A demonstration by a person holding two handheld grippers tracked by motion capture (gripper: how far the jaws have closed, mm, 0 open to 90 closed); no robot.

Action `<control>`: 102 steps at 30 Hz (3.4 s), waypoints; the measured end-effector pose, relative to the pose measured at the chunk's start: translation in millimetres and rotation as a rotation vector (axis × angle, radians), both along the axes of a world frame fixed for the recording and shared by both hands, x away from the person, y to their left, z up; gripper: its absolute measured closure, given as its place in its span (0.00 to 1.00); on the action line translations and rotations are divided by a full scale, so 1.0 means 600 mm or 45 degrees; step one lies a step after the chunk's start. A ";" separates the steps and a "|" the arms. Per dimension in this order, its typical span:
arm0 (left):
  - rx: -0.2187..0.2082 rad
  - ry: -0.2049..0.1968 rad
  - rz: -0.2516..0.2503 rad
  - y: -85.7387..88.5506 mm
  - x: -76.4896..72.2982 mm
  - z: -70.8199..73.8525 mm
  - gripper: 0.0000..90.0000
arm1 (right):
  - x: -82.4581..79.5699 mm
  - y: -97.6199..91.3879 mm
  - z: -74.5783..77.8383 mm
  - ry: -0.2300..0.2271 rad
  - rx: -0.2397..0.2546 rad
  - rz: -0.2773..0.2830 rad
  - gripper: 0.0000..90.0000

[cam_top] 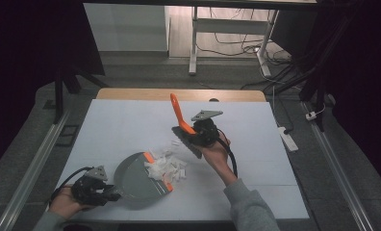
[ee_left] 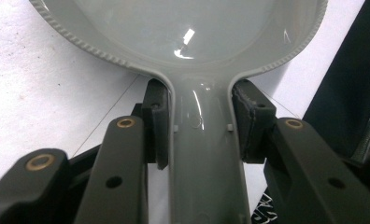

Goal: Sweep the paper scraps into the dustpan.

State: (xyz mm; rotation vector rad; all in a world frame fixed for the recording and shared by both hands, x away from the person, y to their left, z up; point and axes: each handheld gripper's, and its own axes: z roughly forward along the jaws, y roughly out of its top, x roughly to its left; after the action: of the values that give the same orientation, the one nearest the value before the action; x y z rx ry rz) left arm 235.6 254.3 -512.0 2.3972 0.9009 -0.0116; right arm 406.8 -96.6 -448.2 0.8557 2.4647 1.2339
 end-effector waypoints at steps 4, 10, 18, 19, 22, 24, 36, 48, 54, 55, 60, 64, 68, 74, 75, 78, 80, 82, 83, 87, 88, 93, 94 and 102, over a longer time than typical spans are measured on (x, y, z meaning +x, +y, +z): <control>0.000 -0.002 -0.005 0.001 0.000 0.000 0.68 | 0.019 0.004 -0.012 0.018 -0.035 -0.028 0.78; -0.001 -0.003 -0.009 0.001 0.000 -0.001 0.68 | 0.039 0.007 -0.027 0.046 -0.047 -0.070 0.78; 0.000 -0.004 -0.003 0.001 0.000 0.000 0.68 | 0.062 0.022 -0.043 0.070 -0.114 -0.091 0.78; -0.001 -0.005 -0.003 0.001 0.000 0.000 0.68 | 0.064 0.024 -0.045 0.070 -0.124 -0.090 0.78; -0.001 -0.004 -0.003 0.001 0.000 0.000 0.68 | 0.068 0.031 -0.049 0.082 -0.138 -0.091 0.78; -0.001 -0.004 -0.002 0.001 0.001 -0.001 0.68 | 0.071 0.034 -0.053 0.094 -0.143 -0.087 0.78; 0.002 -0.005 -0.006 -0.001 0.000 -0.001 0.68 | 0.089 0.047 -0.067 0.165 -0.212 -0.104 0.79; 0.003 -0.006 -0.006 -0.001 0.000 0.000 0.68 | 0.072 0.074 -0.071 0.203 -0.234 -0.026 0.79; 0.003 -0.006 -0.005 -0.002 0.001 0.000 0.68 | 0.060 0.077 -0.071 0.205 -0.236 0.005 0.79; 0.004 -0.007 -0.005 -0.002 0.001 0.000 0.68 | 0.058 0.078 -0.071 0.207 -0.235 0.008 0.79; 0.008 -0.008 -0.006 -0.003 0.001 0.000 0.68 | 0.046 0.080 -0.071 0.213 -0.223 0.033 0.79; 0.004 -0.007 -0.003 -0.005 0.001 0.000 0.68 | 0.032 0.084 -0.071 0.213 -0.223 0.058 0.79; 0.001 -0.006 -0.001 -0.005 0.001 -0.001 0.68 | 0.022 0.089 -0.071 0.214 -0.216 0.092 0.79; 0.005 -0.007 -0.005 -0.005 0.001 0.000 0.68 | 0.005 0.101 -0.074 0.215 -0.208 0.138 0.79; 0.005 -0.007 -0.004 -0.006 0.001 0.000 0.68 | 0.002 0.103 -0.074 0.216 -0.208 0.147 0.79; 0.005 -0.008 -0.003 -0.006 0.001 0.000 0.68 | -0.006 0.109 -0.075 0.214 -0.205 0.162 0.79; 0.005 -0.009 -0.004 -0.006 0.001 0.000 0.68 | -0.010 0.111 -0.075 0.223 -0.194 0.169 0.79; 0.006 -0.008 -0.004 -0.006 0.001 -0.001 0.68 | -0.013 0.114 -0.076 0.217 -0.196 0.178 0.79; 0.005 -0.008 -0.004 -0.006 0.001 -0.001 0.68 | -0.015 0.115 -0.076 0.223 -0.195 0.180 0.79; 0.007 -0.009 -0.004 -0.007 0.001 -0.001 0.68 | -0.020 0.120 -0.077 0.221 -0.192 0.204 0.79; 0.007 -0.009 -0.005 -0.007 0.001 -0.001 0.68 | -0.022 0.121 -0.077 0.224 -0.195 0.204 0.79; 0.007 -0.010 -0.005 -0.007 0.001 -0.001 0.68 | -0.027 0.126 -0.078 0.216 -0.193 0.221 0.79; 0.006 -0.010 -0.005 -0.007 0.001 -0.001 0.68 | -0.028 0.127 -0.077 0.218 -0.192 0.220 0.79; 0.009 -0.010 -0.005 -0.007 0.001 0.000 0.68 | -0.032 0.132 -0.078 0.218 -0.183 0.241 0.79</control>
State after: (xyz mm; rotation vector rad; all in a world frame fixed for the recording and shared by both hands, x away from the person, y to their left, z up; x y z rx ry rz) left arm 236.4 249.8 -512.2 2.4040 0.8937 -0.0006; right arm 387.5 -17.6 -494.8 0.7322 2.7879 1.0623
